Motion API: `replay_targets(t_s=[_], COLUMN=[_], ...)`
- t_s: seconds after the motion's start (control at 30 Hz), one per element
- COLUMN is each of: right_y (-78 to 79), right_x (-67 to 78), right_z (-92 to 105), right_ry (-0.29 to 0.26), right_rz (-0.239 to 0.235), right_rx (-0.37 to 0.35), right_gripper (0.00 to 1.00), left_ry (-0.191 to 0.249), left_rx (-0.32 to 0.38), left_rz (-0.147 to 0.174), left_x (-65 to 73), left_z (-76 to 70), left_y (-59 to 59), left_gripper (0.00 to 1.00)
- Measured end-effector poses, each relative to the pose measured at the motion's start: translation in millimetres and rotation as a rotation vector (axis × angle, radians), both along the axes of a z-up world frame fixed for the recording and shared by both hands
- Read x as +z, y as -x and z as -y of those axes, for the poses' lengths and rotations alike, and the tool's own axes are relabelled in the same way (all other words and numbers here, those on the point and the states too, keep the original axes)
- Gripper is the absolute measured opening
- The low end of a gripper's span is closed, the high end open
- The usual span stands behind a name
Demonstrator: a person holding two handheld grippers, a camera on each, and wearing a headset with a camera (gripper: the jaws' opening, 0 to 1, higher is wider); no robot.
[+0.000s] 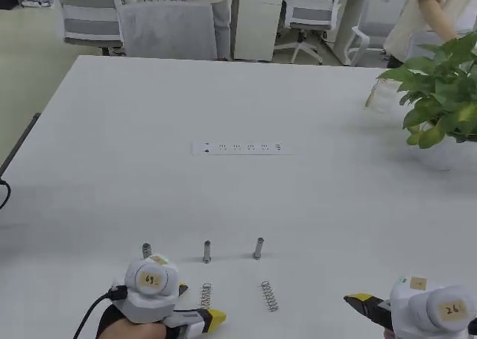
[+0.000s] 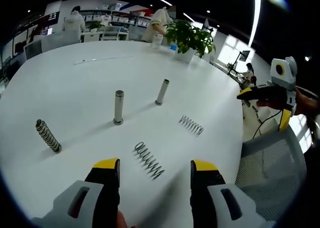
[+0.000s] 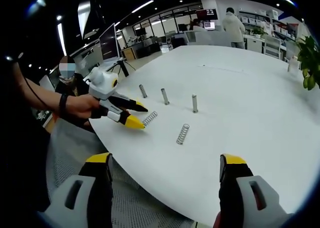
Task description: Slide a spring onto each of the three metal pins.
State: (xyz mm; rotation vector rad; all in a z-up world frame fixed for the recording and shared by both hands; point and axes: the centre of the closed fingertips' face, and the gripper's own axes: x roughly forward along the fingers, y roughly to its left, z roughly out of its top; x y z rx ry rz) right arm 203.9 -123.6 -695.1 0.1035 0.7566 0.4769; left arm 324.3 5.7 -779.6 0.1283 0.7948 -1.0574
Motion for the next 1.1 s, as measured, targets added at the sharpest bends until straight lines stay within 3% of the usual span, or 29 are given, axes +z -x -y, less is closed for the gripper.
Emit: replay_targets(t_s=[0.37, 0.6, 1.1], right_y=[2.6, 1.7, 3.9], right_x=[1.1, 2.2, -0.9], right_z=[3.7, 6.6, 2.8], right_ry=[-0.002, 0.001, 0.01], right_rz=[-0.003, -0.002, -0.007], right_rx=[-0.009, -0.016, 0.001], right_gripper=[0.87, 0.87, 0.87], left_ry=[-0.026, -0.063, -0.116], left_rx=[0.034, 0.048, 0.022], left_rz=[0.032, 0.072, 0.116], left_x=[-4.2, -6.7, -9.7], left_z=[3.1, 2.7, -6.0], left_y=[-5.7, -10.5, -10.2], left_gripper=[0.36, 0.25, 0.12])
